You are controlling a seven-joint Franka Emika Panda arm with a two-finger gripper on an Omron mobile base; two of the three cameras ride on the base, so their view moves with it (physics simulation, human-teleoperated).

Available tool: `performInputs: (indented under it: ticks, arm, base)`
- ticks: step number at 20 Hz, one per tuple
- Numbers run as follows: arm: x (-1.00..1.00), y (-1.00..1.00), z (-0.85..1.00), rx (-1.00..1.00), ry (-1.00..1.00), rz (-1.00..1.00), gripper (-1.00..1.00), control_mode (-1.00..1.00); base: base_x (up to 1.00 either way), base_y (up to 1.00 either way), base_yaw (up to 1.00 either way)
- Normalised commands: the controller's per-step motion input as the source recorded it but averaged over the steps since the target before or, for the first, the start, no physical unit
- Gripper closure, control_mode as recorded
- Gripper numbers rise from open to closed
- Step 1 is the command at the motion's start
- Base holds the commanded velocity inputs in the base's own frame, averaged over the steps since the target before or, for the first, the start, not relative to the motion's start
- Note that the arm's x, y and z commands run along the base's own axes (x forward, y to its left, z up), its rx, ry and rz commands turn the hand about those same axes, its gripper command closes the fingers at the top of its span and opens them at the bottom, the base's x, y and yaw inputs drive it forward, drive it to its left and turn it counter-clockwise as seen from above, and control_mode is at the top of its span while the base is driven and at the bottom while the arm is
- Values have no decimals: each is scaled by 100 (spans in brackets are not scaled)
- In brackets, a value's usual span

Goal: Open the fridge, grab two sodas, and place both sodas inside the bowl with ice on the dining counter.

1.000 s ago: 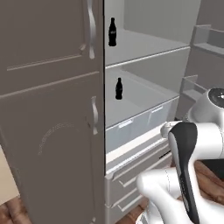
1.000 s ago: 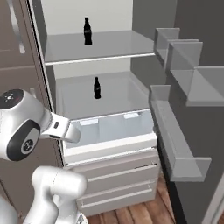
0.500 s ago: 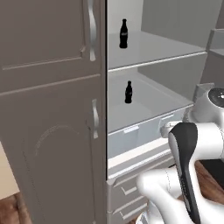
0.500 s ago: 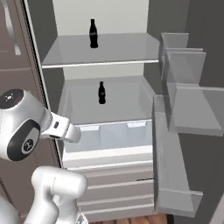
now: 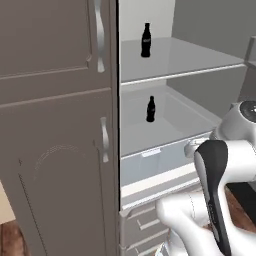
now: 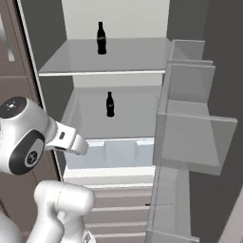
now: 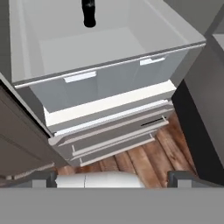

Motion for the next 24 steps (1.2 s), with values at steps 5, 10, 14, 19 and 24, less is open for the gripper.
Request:
performInputs:
  ticks: [5, 10, 14, 19, 24]
  arm:
    - [0, 0, 0, 0, 0, 0, -100, 100]
    - [10, 0, -5, 0, -32, 6, -100, -100]
    - [0, 0, -10, 3, -42, 8, -100, -100]
    - [28, 1, -22, 4, -30, 9, -100, -100]
    - [62, 7, -38, 2, -15, 5, -100, -100]
  base:
    - [47, 2, 11]
    - [0, 0, 0]
    - [0, 0, 0]
    - [0, 0, 0]
    - [0, 0, 0]
